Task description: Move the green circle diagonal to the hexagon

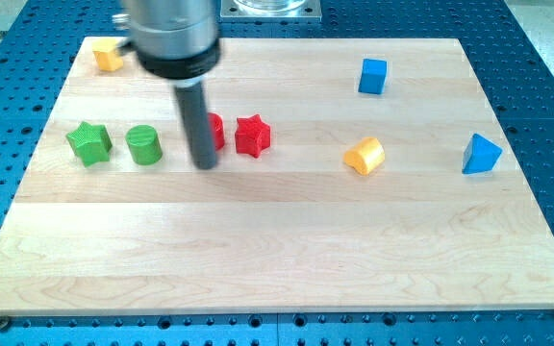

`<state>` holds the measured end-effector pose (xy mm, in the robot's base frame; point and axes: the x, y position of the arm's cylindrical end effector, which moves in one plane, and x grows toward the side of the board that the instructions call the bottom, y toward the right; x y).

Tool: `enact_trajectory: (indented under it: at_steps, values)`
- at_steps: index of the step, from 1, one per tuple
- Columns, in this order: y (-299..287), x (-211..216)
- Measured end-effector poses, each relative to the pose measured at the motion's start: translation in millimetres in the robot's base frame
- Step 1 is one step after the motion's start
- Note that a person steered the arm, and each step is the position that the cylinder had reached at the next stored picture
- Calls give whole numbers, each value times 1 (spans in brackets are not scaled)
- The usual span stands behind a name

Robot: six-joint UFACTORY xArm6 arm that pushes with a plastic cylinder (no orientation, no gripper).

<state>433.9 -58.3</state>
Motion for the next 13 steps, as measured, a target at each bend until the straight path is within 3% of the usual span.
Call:
enact_trajectory:
  at_steps: [1, 2, 3, 5, 6, 7, 8, 9, 10, 11, 12, 13]
  values:
    - [66, -7]
    - [70, -34]
    - [38, -98]
    - [4, -141]
    - [2, -142]
    - [-42, -69]
    - [-88, -47]
    - [-71, -27]
    - [-62, 20]
    - [-147, 56]
    - [-129, 24]
    - [-47, -29]
